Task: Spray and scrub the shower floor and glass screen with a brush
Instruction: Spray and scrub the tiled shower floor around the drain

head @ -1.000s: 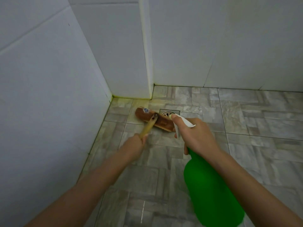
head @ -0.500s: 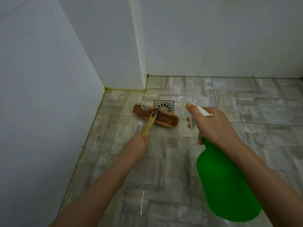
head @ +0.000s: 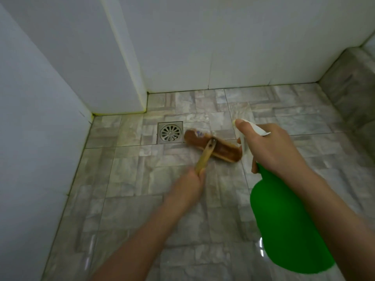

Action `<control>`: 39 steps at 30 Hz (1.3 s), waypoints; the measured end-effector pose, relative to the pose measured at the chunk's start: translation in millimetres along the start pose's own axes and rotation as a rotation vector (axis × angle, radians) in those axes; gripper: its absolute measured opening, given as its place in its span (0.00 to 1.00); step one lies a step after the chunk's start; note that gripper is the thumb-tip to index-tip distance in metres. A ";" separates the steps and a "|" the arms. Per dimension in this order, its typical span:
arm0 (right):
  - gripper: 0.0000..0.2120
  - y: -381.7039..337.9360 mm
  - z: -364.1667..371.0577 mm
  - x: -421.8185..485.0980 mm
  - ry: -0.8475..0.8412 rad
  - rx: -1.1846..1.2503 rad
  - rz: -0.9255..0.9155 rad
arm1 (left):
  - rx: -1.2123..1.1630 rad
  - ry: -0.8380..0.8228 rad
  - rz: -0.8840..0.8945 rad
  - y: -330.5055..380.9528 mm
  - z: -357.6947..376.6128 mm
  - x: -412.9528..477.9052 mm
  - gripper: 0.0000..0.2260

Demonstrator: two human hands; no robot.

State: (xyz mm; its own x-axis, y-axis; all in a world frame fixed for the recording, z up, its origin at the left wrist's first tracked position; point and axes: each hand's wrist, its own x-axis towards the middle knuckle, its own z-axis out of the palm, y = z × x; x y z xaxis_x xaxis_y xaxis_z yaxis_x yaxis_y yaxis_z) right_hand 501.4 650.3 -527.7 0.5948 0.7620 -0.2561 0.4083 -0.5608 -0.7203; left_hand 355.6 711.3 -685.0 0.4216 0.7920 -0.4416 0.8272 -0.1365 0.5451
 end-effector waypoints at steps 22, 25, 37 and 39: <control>0.28 60.2 -50.5 10.9 0.142 0.120 0.223 | 0.131 0.131 0.026 23.6 -3.8 93.1 0.19; 0.28 53.2 -41.8 16.0 0.124 0.098 0.199 | 0.164 0.123 0.096 12.0 -16.0 86.8 0.17; 0.26 22.7 -6.9 29.1 0.019 0.075 0.131 | 0.036 0.232 -0.197 -30.6 -68.6 97.3 0.22; 0.26 16.1 -1.5 31.9 0.015 0.080 0.114 | 0.048 0.218 -0.198 -28.2 -92.5 122.8 0.23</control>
State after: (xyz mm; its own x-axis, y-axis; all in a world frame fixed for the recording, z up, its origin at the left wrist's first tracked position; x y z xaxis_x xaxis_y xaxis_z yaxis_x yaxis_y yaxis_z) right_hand 528.0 665.1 -546.5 0.6447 0.6894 -0.3302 0.2810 -0.6155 -0.7364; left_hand 349.7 867.4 -688.7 0.1644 0.9144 -0.3698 0.9043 0.0100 0.4268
